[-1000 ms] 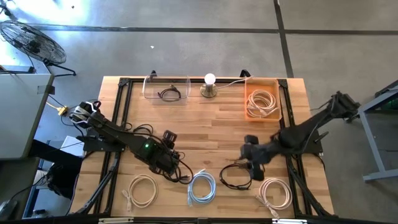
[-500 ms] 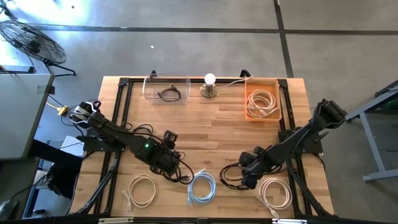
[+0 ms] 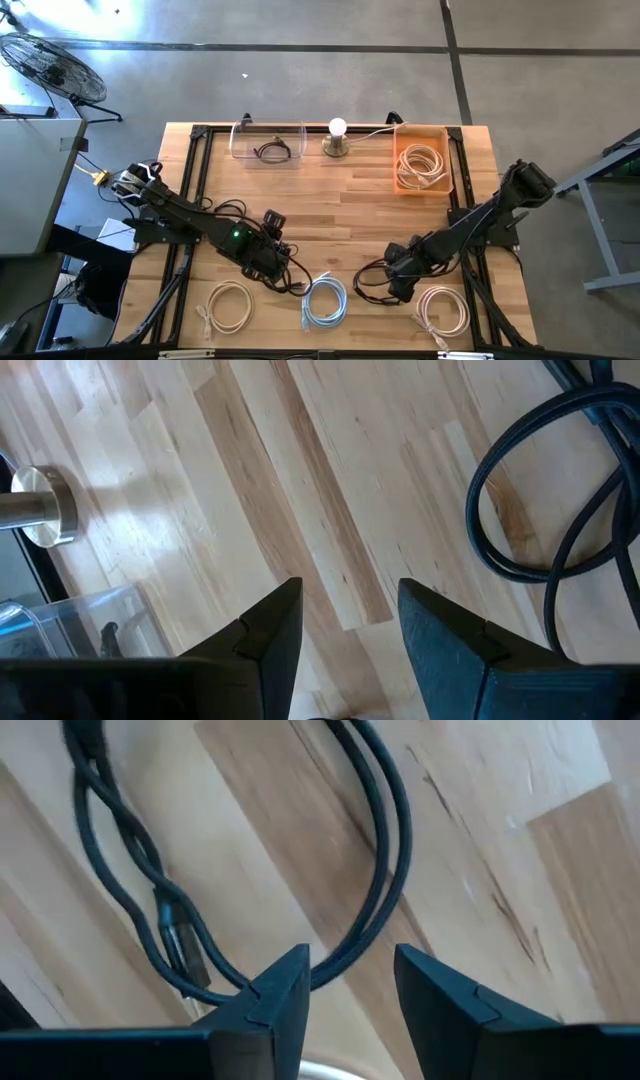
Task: Pick & Place USB Port
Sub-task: Put the black USB cable into the transparent bin
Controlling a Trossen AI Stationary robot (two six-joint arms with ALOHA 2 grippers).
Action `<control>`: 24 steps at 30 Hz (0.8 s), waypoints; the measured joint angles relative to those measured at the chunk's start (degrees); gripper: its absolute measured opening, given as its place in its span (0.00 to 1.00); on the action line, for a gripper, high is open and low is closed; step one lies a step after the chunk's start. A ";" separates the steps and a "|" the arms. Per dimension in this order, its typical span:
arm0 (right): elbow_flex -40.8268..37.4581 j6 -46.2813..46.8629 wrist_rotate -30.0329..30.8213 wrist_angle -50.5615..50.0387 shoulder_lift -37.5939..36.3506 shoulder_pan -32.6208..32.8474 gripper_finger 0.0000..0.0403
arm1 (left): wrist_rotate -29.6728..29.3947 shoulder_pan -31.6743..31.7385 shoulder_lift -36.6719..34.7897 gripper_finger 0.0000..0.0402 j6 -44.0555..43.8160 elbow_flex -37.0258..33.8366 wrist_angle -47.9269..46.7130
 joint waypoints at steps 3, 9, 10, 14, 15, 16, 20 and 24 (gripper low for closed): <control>0.00 0.11 0.38 -0.10 0.01 -0.04 0.35 | 0.02 0.00 0.00 0.40 0.00 0.00 0.34; 0.00 0.36 0.75 0.08 0.30 0.41 0.35 | 0.05 0.00 0.00 0.40 -0.22 0.00 0.55; 0.00 0.38 0.66 0.02 0.45 0.70 0.35 | 0.08 0.00 0.00 0.40 -0.45 0.00 0.54; 0.02 0.37 -0.23 0.56 2.81 1.64 0.35 | 0.46 0.00 0.00 0.40 -1.25 0.00 0.45; 0.02 0.21 -0.49 0.92 3.56 1.76 0.35 | 0.48 0.00 0.00 0.40 -1.27 0.00 0.43; 0.02 0.16 -0.61 1.32 4.19 1.86 0.35 | 0.46 0.00 0.00 0.40 -1.25 0.00 0.41; 0.02 -1.09 -1.00 3.73 6.33 1.86 0.35 | 0.48 0.00 0.00 0.40 -1.27 0.00 0.43; 0.02 -1.35 -1.76 4.86 6.69 1.84 0.35 | 0.48 0.00 0.00 0.40 -1.27 0.00 0.43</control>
